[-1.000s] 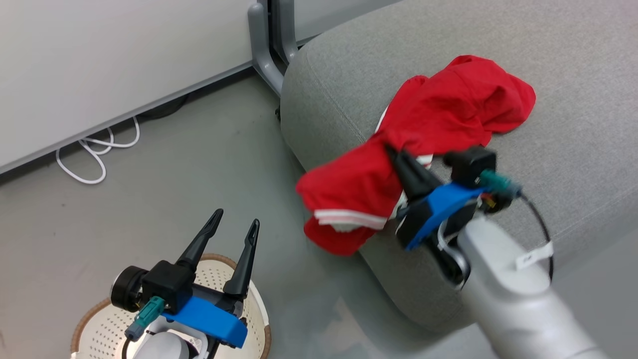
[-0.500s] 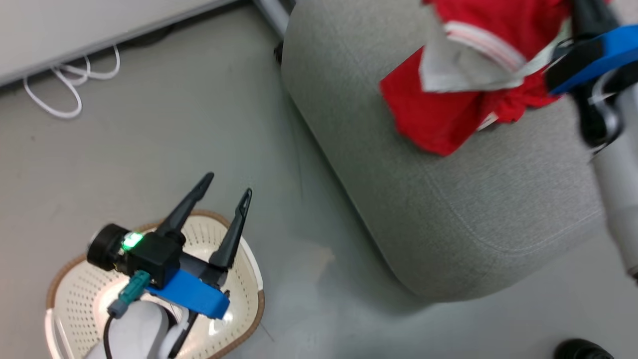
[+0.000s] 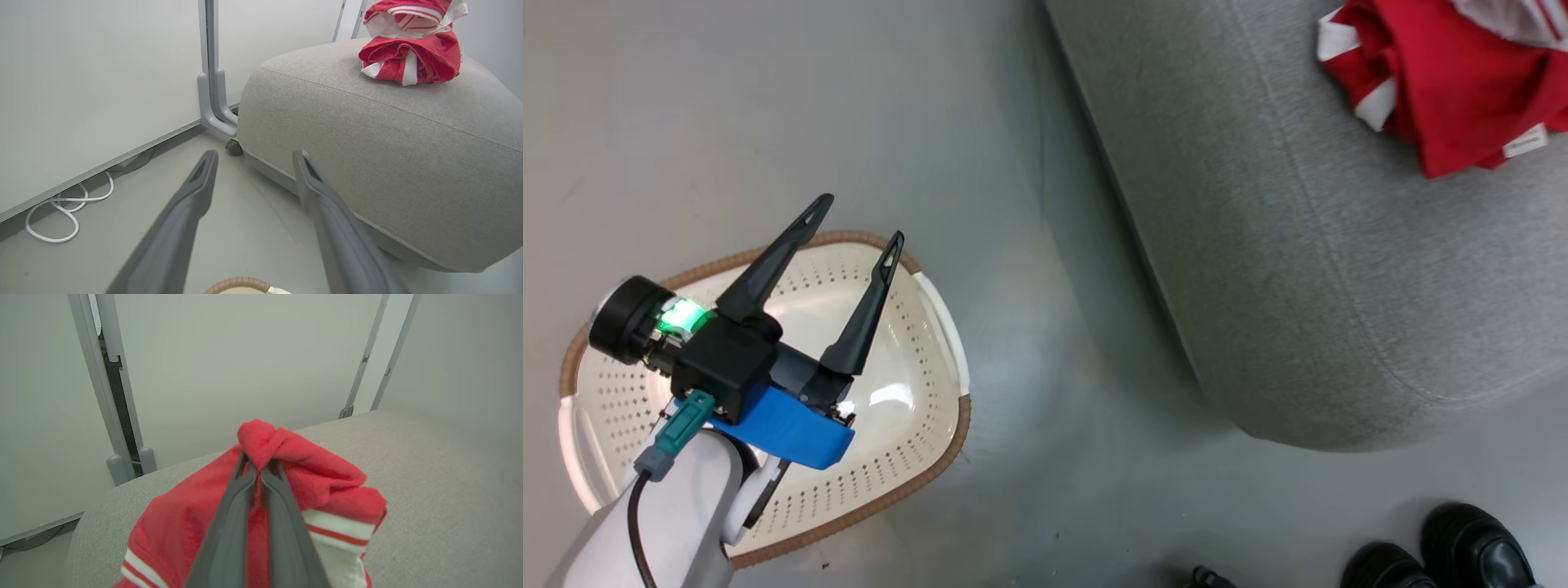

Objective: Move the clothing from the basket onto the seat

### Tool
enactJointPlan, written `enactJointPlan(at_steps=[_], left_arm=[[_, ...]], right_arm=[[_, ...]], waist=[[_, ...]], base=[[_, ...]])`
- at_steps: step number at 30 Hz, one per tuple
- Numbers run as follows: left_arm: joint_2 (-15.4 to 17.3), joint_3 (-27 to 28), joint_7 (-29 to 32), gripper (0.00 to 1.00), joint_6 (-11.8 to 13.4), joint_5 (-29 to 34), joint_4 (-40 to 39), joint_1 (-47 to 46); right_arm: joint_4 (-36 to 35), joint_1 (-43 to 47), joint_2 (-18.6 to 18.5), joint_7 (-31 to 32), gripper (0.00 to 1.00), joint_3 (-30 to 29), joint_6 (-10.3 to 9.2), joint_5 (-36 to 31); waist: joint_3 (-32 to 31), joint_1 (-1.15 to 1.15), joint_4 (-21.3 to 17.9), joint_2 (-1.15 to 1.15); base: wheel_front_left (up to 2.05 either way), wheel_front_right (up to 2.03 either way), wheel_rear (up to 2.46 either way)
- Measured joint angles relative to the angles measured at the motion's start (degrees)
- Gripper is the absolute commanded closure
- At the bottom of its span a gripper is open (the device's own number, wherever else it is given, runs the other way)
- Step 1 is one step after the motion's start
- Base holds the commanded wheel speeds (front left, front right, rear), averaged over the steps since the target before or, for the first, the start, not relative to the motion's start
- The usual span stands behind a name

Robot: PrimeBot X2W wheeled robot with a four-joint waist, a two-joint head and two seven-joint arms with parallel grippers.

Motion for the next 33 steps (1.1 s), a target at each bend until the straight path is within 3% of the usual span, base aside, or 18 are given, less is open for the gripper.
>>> enactJointPlan(at_steps=[8,18,19,20,21,22,33], left_arm=[[1.07,0.12,0.93,0.00,0.37,0.12,-2.83,-0.34],[0.82,-0.31,0.49,0.00,0.80,-0.19,-2.53,-0.28],[0.76,-0.32,0.30,0.00,0.82,-0.24,-2.42,-0.28],[0.67,-0.35,0.22,0.00,0.87,-0.27,-2.27,-0.28],[0.57,-0.41,0.09,0.00,0.87,-0.43,-2.16,-0.28],[0.49,-0.48,0.08,0.00,0.88,-0.53,-1.98,-0.28],[-0.79,-0.98,-0.99,0.00,1.40,-1.07,-0.25,-0.25]], right_arm=[[1.57,3.78,4.46,-0.01,1.00,-9.00,0.00,-6.45],[0.56,5.63,5.54,-0.01,1.00,-12.06,0.00,-11.74],[0.53,5.89,5.66,-0.01,0.85,-12.13,0.00,-12.24],[0.49,5.99,5.76,-0.01,0.52,-12.20,0.00,-12.73],[0.42,5.98,5.87,-0.01,0.10,-12.23,0.00,-13.16],[0.43,5.98,6.02,-0.01,0.00,-12.24,0.00,-13.60],[0.00,6.36,7.23,-0.01,0.00,-11.39,0.00,-15.57]], waist=[[3.15,0.00,2.15,0.00],[1.59,0.00,2.91,0.00],[1.31,-0.01,2.94,0.00],[1.05,-0.01,2.96,0.00],[0.81,-0.01,2.98,0.00],[0.60,-0.01,2.99,0.00],[-1.47,-0.01,2.90,0.00]], base=[[0.00,0.00,0.00],[0.00,0.00,0.00],[0.00,0.00,0.00],[0.00,0.00,0.00],[0.00,0.00,0.00],[0.00,0.00,0.00],[0.00,0.00,0.00]])
